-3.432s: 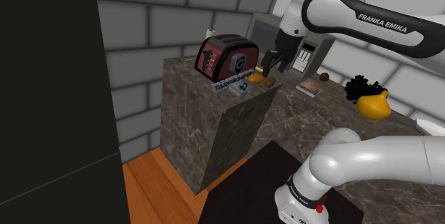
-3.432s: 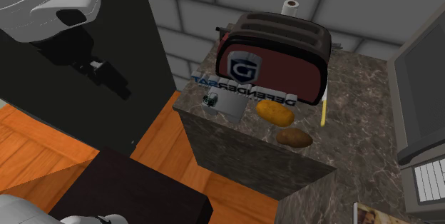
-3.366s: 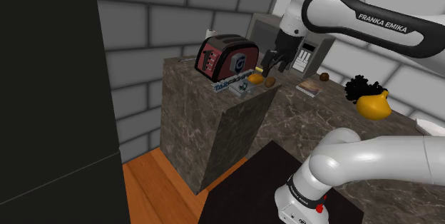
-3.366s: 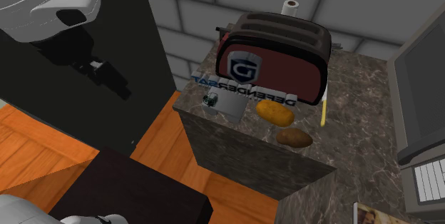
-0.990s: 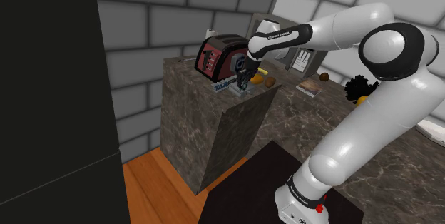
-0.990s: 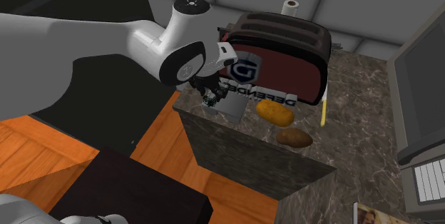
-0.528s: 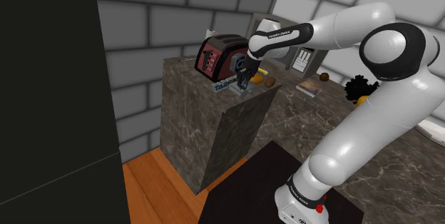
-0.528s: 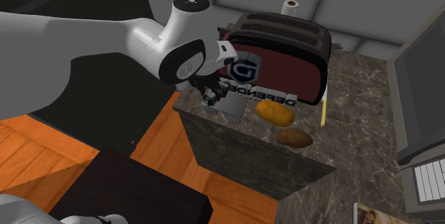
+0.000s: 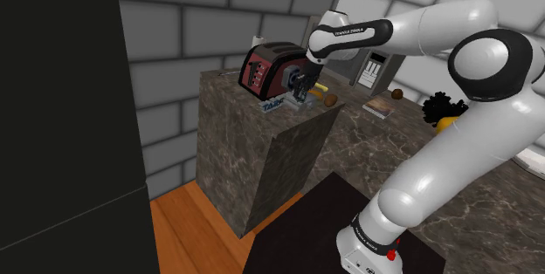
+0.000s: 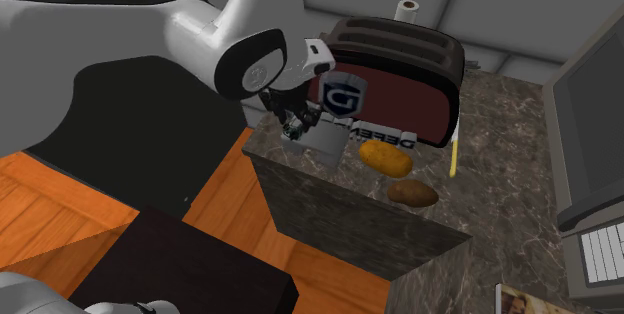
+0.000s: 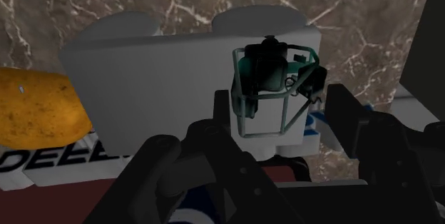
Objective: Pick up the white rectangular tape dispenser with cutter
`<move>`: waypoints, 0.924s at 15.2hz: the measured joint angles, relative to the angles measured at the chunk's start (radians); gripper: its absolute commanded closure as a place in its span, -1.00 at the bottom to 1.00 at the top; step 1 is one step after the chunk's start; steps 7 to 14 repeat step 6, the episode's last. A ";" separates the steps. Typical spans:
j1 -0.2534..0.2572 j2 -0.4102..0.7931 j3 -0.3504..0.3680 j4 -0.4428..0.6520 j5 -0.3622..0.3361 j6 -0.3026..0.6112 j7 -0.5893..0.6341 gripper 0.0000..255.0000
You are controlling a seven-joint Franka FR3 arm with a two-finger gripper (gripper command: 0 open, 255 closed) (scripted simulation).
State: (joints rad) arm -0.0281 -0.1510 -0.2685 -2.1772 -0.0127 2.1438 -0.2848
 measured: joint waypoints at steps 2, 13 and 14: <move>-0.001 -0.009 0.000 0.018 -0.002 -0.028 0.001 1.00; 0.001 -0.016 0.003 0.060 -0.004 -0.076 0.006 1.00; 0.001 -0.016 0.003 0.060 -0.004 -0.076 0.006 1.00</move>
